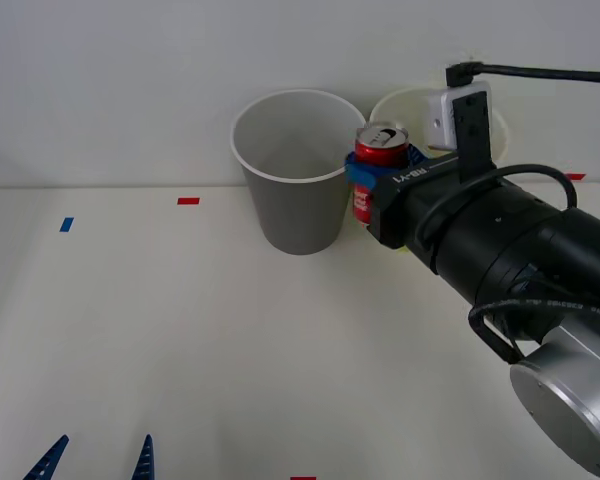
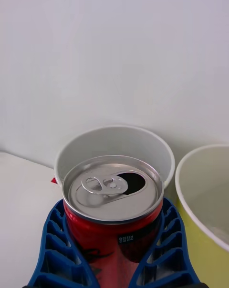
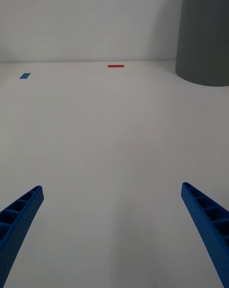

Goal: Put cans in the gray bin and PET bottles in the light green bin.

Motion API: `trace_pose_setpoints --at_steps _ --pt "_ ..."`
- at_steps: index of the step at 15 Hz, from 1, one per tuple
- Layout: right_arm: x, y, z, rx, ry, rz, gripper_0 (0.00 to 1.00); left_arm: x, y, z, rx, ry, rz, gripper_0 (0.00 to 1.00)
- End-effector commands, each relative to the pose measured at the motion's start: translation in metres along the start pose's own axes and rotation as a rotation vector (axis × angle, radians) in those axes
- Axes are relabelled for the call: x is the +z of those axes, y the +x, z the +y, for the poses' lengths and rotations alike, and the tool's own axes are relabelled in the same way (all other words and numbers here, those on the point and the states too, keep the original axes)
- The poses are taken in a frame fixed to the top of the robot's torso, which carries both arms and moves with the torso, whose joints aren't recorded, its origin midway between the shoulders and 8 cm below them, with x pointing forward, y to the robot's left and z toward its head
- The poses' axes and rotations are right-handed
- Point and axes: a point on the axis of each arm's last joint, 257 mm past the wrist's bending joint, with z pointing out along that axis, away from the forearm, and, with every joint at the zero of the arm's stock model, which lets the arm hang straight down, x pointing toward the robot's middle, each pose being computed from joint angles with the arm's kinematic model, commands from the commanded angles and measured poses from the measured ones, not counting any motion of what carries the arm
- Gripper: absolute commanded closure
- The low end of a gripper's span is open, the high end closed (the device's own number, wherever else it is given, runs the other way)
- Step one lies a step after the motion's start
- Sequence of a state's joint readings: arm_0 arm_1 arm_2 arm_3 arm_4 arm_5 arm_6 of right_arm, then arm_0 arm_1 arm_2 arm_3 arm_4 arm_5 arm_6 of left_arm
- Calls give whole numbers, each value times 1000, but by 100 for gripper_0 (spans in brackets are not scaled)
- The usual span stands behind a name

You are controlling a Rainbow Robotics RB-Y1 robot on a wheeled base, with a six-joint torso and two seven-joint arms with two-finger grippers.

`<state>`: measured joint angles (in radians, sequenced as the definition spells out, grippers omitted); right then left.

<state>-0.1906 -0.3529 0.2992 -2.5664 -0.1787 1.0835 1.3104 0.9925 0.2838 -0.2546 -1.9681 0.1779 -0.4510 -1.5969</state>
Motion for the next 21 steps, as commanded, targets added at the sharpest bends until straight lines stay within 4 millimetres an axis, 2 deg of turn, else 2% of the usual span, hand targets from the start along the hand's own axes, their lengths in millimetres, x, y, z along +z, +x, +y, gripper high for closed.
trace_pose_setpoints --at_steps 1,5,11,13,16,19,21 --pt "28 -33 3 3 -42 -40 100 0 0 0 0 0 0 0" --pt "78 -53 -11 19 -18 -26 100 0 0 0 0 0 0 0" --pt "130 -49 -22 117 -63 -74 100 0 0 0 0 0 0 0" --pt "147 -47 -20 114 -74 -94 100 0 0 0 0 0 0 0" --pt "170 -43 -24 76 -65 -127 100 0 0 0 0 0 0 0" --pt "183 -36 -26 37 -51 -122 100 0 0 0 0 0 0 0" --pt "184 -34 -26 35 -50 -119 100 0 0 0 0 0 0 0"
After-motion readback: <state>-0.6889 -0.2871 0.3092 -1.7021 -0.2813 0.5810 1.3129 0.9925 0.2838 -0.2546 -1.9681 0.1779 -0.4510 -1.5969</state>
